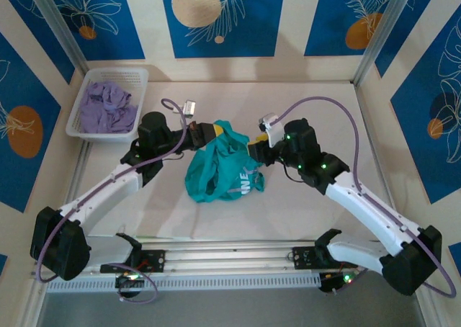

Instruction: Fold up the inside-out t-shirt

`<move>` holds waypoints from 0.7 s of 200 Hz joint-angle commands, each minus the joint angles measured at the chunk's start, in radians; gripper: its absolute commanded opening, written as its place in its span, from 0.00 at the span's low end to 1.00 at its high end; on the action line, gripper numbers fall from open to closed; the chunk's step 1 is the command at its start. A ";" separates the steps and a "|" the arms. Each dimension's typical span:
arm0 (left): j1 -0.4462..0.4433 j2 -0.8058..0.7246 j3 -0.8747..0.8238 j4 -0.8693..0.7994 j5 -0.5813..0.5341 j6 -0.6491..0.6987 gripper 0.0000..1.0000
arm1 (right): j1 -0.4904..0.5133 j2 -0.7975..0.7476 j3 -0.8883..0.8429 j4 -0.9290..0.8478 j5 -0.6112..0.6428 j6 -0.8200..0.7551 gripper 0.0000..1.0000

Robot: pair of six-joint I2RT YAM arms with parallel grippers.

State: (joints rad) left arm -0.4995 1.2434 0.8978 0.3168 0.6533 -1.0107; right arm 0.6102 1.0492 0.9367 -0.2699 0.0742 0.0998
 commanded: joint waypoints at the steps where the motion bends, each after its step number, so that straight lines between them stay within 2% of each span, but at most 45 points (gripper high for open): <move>1: 0.005 -0.013 0.024 -0.005 -0.006 0.037 0.00 | 0.032 -0.021 0.010 0.036 -0.081 -0.049 0.38; 17: 0.004 -0.012 0.023 -0.007 -0.007 0.040 0.00 | 0.059 -0.014 0.015 0.066 -0.117 -0.061 0.38; 46: 0.002 -0.010 0.023 -0.010 -0.008 0.044 0.00 | 0.085 0.057 0.067 0.069 -0.188 -0.071 0.30; 90: 0.001 -0.015 0.020 -0.010 -0.010 0.050 0.00 | 0.083 0.182 0.147 0.018 -0.189 -0.063 0.29; 140: 0.001 -0.015 0.015 -0.010 -0.009 0.052 0.00 | 0.067 0.234 0.154 -0.011 -0.169 -0.053 0.25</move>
State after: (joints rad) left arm -0.4995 1.2434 0.8978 0.2977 0.6498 -0.9852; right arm 0.6895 1.2720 1.0592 -0.2497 -0.0902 0.0509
